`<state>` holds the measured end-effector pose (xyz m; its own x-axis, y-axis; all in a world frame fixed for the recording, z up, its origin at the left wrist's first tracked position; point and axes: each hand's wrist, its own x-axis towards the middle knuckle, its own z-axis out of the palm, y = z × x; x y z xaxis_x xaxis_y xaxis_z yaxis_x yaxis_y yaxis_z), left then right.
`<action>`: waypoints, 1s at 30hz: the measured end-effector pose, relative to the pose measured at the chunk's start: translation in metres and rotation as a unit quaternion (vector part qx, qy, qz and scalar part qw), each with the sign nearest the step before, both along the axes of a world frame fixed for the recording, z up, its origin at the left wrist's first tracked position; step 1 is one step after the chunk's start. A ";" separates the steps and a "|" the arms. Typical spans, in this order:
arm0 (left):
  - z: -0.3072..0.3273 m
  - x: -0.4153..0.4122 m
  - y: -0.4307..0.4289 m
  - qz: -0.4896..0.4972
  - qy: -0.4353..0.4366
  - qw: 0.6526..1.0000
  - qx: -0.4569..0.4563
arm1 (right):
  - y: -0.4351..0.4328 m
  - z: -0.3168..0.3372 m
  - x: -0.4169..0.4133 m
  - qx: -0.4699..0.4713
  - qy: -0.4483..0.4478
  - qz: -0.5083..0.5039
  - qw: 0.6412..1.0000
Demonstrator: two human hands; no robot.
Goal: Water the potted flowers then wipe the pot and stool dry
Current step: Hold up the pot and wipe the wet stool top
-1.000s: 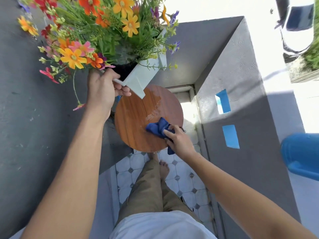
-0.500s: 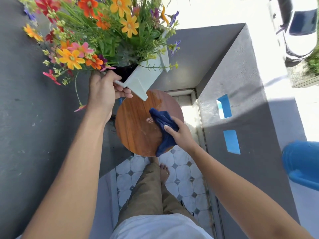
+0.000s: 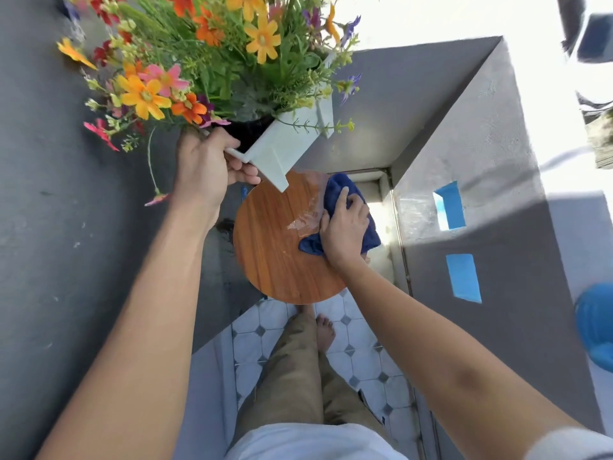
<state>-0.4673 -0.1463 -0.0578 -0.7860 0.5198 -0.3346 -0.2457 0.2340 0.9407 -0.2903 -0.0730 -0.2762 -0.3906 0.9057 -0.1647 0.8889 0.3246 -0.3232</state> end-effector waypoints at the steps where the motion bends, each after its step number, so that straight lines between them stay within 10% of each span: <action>1: 0.000 -0.002 0.001 0.005 0.003 1.000 0.001 | -0.007 -0.001 -0.016 0.002 0.007 0.035 0.999; 10: -0.001 -0.011 0.005 0.020 -0.002 1.000 0.014 | -0.105 -0.003 -0.032 -0.017 0.094 0.439 0.893; 18: -0.002 -0.013 0.002 0.018 0.010 1.000 0.008 | 0.054 -0.004 -0.051 0.019 0.028 0.052 0.998; 22: -0.002 -0.011 0.003 0.023 0.006 1.000 0.001 | 0.013 0.001 -0.085 0.038 0.018 0.112 0.993; 27: -0.004 -0.010 0.003 0.025 0.001 1.000 0.002 | -0.103 0.003 -0.075 -0.019 0.040 0.515 0.856; 30: -0.005 -0.011 0.002 0.023 0.002 1.000 0.002 | -0.095 0.001 -0.062 -0.007 0.060 0.589 0.806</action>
